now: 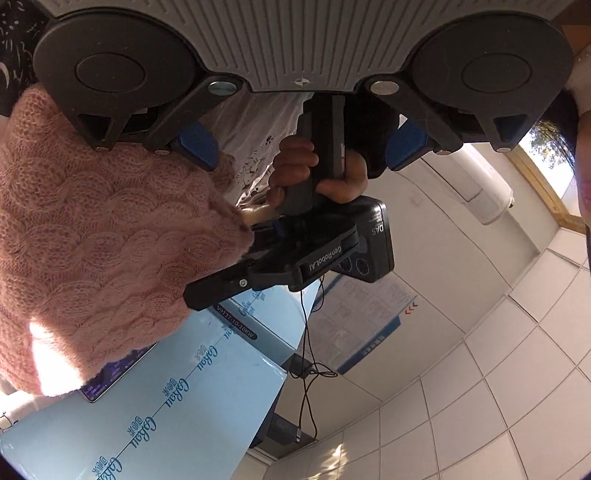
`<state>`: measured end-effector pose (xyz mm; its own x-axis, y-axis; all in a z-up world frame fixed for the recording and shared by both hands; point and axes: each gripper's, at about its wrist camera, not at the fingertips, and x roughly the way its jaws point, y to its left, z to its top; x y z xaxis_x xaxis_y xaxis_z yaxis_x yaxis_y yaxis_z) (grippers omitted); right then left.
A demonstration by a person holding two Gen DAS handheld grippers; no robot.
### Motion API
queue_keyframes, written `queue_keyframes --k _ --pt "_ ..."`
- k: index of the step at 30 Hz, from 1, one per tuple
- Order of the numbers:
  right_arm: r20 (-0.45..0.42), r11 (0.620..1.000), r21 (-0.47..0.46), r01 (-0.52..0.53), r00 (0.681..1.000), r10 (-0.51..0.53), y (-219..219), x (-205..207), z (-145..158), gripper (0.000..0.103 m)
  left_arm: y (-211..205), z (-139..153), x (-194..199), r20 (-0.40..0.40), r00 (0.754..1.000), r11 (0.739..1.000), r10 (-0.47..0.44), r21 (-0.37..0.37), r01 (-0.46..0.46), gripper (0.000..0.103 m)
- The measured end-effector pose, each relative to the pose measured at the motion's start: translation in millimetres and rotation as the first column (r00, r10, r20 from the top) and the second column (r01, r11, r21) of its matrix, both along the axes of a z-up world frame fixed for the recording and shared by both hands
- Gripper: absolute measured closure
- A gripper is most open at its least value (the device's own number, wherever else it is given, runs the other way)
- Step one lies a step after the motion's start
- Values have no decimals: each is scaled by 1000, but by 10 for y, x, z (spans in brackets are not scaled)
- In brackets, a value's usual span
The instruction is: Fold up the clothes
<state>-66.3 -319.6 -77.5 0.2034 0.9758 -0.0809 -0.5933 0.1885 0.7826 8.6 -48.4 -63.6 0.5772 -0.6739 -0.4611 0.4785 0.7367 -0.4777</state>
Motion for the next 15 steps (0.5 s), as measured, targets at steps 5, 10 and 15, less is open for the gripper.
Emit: queue_keyframes --k 5,10,15 --pt "-27 988 -122 -93 996 91 423 2 -72 6 -110 -52 -28 -20 996 994 -92 -61 91 80" --pt "-4 989 -135 -53 999 53 500 -13 -58 6 -127 -18 -50 -20 981 953 -192 -245 181 82" --pt "57 995 -72 65 997 -61 450 -49 9 4 17 69 -150 48 977 877 -208 -433 208 82"
